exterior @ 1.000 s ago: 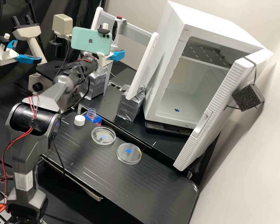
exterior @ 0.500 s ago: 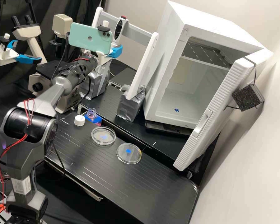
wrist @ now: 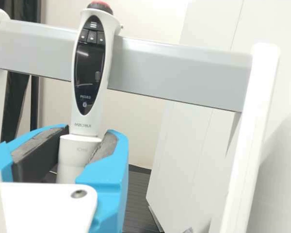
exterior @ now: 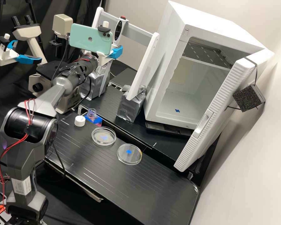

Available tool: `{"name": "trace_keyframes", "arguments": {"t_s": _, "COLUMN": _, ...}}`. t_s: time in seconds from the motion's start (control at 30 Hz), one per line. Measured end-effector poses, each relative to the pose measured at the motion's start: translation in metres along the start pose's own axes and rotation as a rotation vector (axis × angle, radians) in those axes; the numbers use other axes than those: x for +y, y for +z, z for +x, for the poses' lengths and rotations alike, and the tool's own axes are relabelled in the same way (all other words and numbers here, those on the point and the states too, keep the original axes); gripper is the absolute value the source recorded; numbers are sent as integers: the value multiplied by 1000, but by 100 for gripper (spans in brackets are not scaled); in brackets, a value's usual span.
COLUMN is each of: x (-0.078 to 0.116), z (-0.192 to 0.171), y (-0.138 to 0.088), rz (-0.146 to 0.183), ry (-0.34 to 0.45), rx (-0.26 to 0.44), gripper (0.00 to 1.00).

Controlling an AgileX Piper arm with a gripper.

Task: Use the pipette

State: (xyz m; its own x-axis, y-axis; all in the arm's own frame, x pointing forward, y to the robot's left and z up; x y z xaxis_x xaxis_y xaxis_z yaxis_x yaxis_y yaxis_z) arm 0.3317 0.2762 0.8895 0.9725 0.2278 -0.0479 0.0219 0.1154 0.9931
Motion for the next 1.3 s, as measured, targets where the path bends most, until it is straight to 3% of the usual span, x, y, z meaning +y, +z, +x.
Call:
{"name": "trace_keyframes", "arguments": {"t_s": 0.67, "x": 39, "z": 11, "y": 10, "rz": 25, "ry": 93, "rx": -11, "gripper": 0}}
{"name": "trace_keyframes", "arguments": {"t_s": 0.97, "x": 48, "z": -23, "y": 32, "rz": 142, "ry": 110, "rx": 2, "gripper": 0}}
{"name": "trace_keyframes", "arguments": {"t_s": 1.0, "x": 51, "z": -33, "y": 34, "rz": 173, "ry": 113, "rx": 9, "gripper": 0}}
{"name": "trace_keyframes", "arguments": {"t_s": 1.2, "x": 50, "z": -77, "y": 44, "rz": 273, "ry": 171, "rx": 38, "gripper": 0}}
{"name": "trace_keyframes", "arguments": {"t_s": 1.3, "x": 45, "z": -95, "y": 46, "rz": 278, "ry": 214, "rx": 58, "gripper": 0}}
